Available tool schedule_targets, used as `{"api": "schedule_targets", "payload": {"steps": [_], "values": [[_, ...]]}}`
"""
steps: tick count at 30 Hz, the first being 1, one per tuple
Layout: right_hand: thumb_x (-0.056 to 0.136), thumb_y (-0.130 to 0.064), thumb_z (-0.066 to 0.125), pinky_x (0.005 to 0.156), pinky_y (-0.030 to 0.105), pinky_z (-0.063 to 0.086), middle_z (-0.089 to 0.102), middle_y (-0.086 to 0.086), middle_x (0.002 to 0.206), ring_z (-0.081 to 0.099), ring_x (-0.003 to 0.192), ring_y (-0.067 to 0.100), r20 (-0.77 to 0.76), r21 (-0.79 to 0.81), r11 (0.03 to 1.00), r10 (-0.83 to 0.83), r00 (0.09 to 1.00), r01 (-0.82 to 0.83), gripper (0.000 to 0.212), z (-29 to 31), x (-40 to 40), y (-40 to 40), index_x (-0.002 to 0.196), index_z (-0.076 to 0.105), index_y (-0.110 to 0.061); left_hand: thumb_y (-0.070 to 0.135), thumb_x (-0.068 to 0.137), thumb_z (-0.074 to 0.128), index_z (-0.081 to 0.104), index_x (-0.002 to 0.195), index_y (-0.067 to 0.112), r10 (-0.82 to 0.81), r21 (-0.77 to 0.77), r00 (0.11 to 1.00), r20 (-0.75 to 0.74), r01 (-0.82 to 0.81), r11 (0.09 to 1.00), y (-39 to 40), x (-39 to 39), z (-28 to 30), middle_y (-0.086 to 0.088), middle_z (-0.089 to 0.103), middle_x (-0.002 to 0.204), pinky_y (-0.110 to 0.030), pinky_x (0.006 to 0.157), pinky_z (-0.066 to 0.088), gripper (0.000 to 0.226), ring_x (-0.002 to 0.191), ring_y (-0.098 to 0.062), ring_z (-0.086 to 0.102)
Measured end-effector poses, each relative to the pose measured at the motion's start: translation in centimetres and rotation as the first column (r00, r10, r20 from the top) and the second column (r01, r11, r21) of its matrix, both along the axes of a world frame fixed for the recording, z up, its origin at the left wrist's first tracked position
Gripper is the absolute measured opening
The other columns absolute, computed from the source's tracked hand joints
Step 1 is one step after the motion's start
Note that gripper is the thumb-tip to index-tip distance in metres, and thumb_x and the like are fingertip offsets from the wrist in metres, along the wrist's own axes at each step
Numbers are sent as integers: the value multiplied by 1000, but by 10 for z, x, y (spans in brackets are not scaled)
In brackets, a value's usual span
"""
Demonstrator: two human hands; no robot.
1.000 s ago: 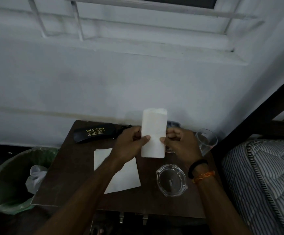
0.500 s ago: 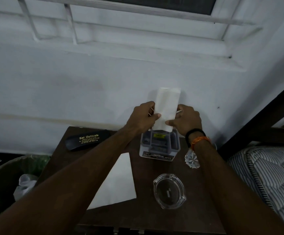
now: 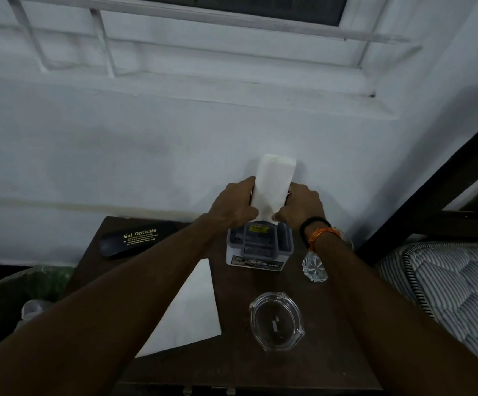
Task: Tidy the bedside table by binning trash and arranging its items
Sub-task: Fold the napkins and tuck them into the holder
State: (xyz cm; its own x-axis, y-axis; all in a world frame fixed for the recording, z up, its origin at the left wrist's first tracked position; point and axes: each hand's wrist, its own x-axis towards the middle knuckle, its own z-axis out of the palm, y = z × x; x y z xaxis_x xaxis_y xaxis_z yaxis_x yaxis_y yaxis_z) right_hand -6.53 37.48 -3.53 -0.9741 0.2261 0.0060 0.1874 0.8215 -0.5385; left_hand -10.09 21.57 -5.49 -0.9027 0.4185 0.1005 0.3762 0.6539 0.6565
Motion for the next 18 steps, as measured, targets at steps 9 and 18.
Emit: {"api": "schedule_targets", "payload": {"steps": [9,18], "values": [[69,-10,79,76,34,55,71,13,102,66,91,31,-64,15,1000,-2,998,3,40,-12,1,-9,107,66,-10,20,76,73,49,123,7,60,-23,995,-84,-63,998,0,1,-8,-13,65,116,-36,77,55,54,100,-30,65],[70,-13,78,74,34,53,70,13,104,65,94,32,-106,65,998,-17,994,24,37,-23,2,-8,105,66,-7,16,72,77,53,99,7,95,31,992,-79,-92,995,1,3,-8,-12,67,100,-40,73,57,38,89,-28,64]]}}
